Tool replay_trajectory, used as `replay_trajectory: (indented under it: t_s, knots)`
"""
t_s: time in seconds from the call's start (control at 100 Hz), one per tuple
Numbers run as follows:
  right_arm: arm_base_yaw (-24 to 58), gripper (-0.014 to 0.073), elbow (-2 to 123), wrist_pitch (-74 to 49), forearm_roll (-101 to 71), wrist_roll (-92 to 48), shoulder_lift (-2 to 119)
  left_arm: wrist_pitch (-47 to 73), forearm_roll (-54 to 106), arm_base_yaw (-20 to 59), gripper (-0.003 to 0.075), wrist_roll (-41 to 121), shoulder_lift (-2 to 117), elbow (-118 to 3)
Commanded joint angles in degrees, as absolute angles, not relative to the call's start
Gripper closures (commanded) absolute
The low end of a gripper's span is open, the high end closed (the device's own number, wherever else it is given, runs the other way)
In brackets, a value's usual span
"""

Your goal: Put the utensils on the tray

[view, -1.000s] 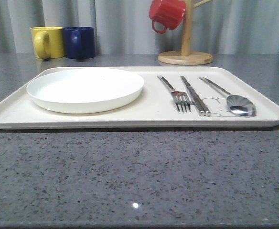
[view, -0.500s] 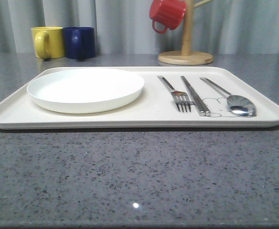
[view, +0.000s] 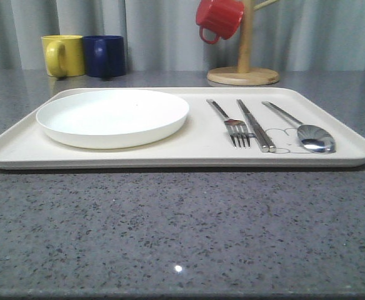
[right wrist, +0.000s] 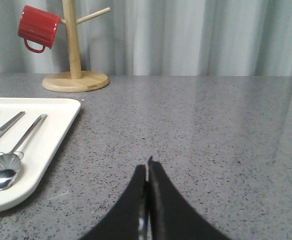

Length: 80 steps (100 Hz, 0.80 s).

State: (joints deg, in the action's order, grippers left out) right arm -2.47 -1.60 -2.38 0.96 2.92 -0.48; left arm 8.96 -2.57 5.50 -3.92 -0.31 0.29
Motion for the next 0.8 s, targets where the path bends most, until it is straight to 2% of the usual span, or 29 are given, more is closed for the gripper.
replay_trajectory:
  t_s: [0.0, 0.79]
  knots:
    - [-2.75, 0.0662, -1.58, 2.44, 1.59, 2.55, -1.59, 1.44, -1.85, 3.45, 0.0739, -4.41, -2.23, 0.85]
    - [-2.75, 0.0662, -1.58, 2.44, 1.59, 2.55, -1.59, -0.96, -1.85, 1.67, 0.0739, -4.41, -2.23, 1.90]
